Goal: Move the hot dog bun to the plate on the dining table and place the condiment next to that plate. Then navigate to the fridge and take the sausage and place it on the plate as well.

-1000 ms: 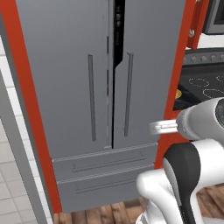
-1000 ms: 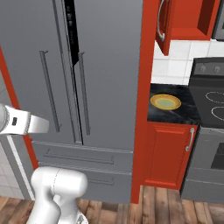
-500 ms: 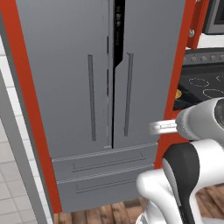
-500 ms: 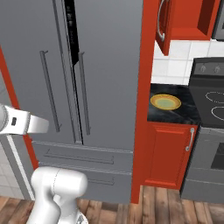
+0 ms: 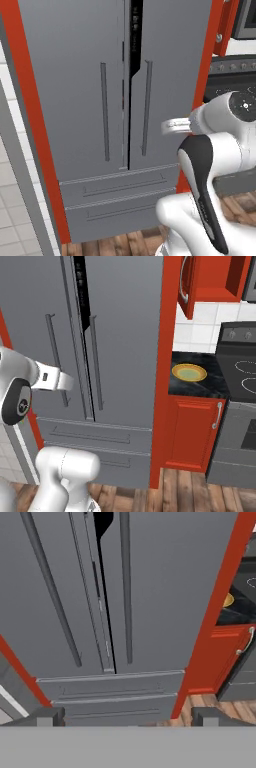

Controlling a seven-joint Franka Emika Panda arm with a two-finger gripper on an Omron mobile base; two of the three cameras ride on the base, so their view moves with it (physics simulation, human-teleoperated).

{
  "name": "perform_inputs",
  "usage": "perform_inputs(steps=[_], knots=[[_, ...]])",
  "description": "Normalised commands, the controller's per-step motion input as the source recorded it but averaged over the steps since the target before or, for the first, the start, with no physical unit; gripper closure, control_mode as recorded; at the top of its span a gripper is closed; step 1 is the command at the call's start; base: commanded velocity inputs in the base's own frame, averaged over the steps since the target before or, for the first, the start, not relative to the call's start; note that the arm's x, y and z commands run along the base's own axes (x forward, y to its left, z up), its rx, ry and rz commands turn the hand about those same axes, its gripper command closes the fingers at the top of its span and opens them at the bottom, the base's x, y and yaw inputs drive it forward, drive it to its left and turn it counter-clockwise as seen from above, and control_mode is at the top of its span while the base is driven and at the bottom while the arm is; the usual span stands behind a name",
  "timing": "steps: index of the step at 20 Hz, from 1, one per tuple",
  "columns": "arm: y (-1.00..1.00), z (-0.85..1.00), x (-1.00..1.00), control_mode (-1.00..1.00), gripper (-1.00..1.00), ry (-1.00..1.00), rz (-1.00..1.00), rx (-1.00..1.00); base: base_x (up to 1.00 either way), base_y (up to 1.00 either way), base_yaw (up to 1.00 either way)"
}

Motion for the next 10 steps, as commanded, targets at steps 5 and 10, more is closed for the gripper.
perform_inputs(steps=[5, 10], knots=[[0.00, 0.00, 0.90, -1.00, -1.00, 0.00, 0.10, 0.02, 0.00, 0.00, 0.00], [0.00, 0.00, 0.83, -1.00, -1.00, 0.00, 0.03, 0.01, 0.00, 0.00, 0.00]])
